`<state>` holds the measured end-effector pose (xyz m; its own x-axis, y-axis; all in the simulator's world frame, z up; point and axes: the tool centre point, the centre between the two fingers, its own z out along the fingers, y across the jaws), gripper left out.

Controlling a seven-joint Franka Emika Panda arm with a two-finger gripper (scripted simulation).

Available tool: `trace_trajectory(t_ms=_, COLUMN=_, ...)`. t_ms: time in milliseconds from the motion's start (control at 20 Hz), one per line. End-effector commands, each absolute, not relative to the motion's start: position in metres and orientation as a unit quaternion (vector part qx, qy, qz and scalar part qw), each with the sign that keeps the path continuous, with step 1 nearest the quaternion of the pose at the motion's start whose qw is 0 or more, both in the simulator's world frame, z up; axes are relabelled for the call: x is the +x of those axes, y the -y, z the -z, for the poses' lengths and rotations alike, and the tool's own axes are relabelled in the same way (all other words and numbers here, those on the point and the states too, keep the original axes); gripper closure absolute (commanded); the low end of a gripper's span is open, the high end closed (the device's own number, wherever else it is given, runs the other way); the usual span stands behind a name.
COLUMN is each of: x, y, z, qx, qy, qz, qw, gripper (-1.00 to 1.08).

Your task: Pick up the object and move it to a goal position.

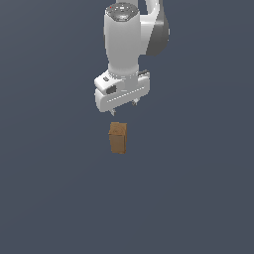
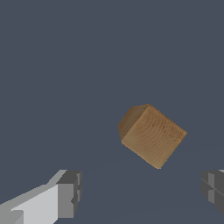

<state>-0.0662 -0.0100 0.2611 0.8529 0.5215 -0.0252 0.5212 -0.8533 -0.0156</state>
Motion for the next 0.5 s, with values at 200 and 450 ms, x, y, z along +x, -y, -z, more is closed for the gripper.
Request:
trace_trajectory(t_ms=200, x=-0.061, y=0.016, z=-0.249, qx=-0.937, qy=0.349, qz=-0.012, qw=0.003, gripper=-0.92)
trace_trajectory(t_ms=450, x=-0.056, y=0.02, z=-0.24, qx=-0.913, qy=0.408, qz=-0.011, qw=0.002, gripper=-0.92)
